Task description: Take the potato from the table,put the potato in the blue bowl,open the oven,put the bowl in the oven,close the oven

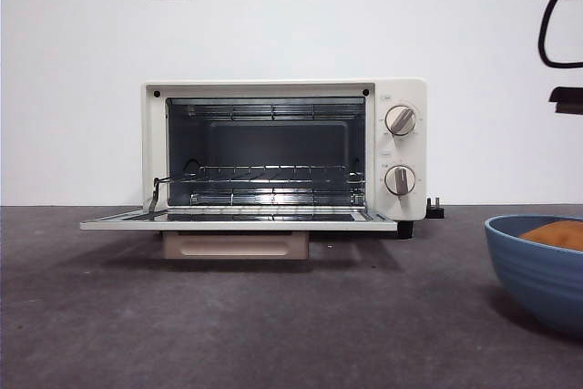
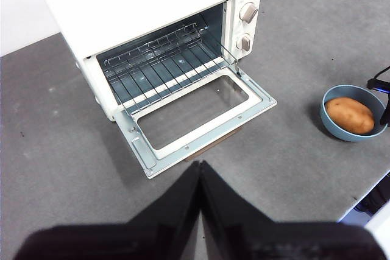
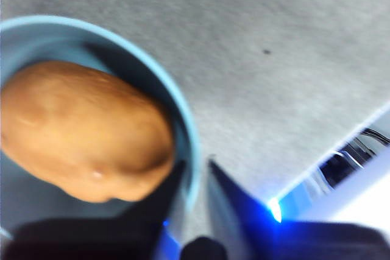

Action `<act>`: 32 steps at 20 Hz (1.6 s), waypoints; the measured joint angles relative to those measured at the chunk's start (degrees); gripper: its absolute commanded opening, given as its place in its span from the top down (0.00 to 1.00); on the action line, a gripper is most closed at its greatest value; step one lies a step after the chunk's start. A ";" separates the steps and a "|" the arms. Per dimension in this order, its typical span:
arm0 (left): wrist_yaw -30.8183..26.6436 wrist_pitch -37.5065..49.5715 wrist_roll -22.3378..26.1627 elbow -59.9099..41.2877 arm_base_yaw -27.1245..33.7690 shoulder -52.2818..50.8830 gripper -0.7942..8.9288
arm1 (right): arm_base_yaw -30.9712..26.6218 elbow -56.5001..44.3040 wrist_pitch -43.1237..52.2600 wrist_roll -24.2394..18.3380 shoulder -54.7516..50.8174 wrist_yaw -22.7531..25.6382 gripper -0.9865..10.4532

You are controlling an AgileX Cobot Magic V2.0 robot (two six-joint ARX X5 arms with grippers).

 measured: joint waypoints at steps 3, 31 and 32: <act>0.00 -0.63 0.00 0.00 0.00 0.00 0.92 | -0.02 -0.02 1.09 -0.20 0.31 0.00 0.93; -0.02 -2.16 1.03 0.00 0.00 -0.37 0.92 | 3.26 43.12 -0.57 -5.64 30.64 -1.75 0.93; -0.02 -2.16 1.03 0.00 0.00 -0.37 0.92 | 3.91 43.56 0.63 -4.90 31.43 -1.73 0.93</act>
